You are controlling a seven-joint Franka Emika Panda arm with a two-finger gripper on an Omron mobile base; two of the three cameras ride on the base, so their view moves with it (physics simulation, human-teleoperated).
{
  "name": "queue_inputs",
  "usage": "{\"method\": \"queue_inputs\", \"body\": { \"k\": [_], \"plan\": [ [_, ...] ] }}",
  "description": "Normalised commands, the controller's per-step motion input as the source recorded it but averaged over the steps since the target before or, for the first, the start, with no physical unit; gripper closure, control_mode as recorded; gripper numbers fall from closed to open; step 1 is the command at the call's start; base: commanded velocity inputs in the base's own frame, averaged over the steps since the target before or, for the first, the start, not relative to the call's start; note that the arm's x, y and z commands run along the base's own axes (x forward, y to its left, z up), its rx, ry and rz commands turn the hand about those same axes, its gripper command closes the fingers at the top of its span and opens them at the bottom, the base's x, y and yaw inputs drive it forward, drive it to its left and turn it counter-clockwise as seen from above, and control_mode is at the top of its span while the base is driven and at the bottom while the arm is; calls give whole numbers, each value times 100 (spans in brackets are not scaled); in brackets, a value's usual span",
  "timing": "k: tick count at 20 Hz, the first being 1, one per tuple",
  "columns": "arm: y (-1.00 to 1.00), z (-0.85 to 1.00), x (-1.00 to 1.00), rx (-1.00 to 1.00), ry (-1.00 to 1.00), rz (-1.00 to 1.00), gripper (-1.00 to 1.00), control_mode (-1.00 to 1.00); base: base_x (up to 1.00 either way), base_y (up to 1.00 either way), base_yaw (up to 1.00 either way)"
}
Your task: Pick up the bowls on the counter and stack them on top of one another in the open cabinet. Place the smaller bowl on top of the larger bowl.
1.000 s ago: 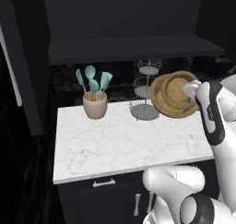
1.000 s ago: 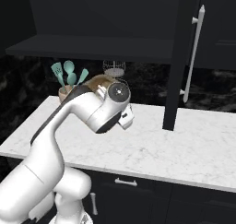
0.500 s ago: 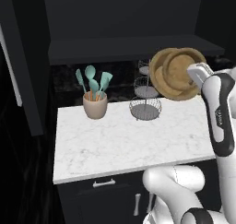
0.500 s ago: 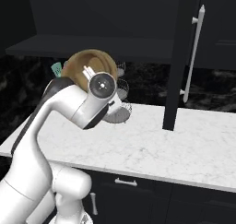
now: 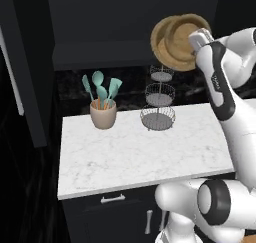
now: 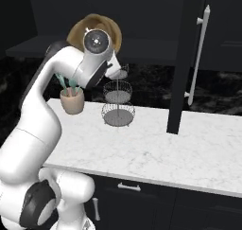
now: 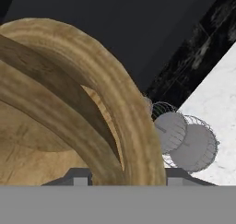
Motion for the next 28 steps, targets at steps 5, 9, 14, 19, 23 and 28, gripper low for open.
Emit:
{"method": "queue_inputs", "body": {
  "k": [5,9,14,19,23,28],
  "plan": [
    [27,58,100,0,0,-18,100,-100,0,0,0],
    [30,-20,100,-2,0,-15,100,-100,0,0,0],
    [21,-35,100,-2,0,-15,100,-100,0,0,0],
    [9,-29,97,0,-10,-10,-100,-100,0,0,0],
    [0,-25,60,0,-19,-3,-100,-100,0,0,0],
    [-3,-3,-50,1,-16,0,-100,-100,0,0,0]
  ]
}}
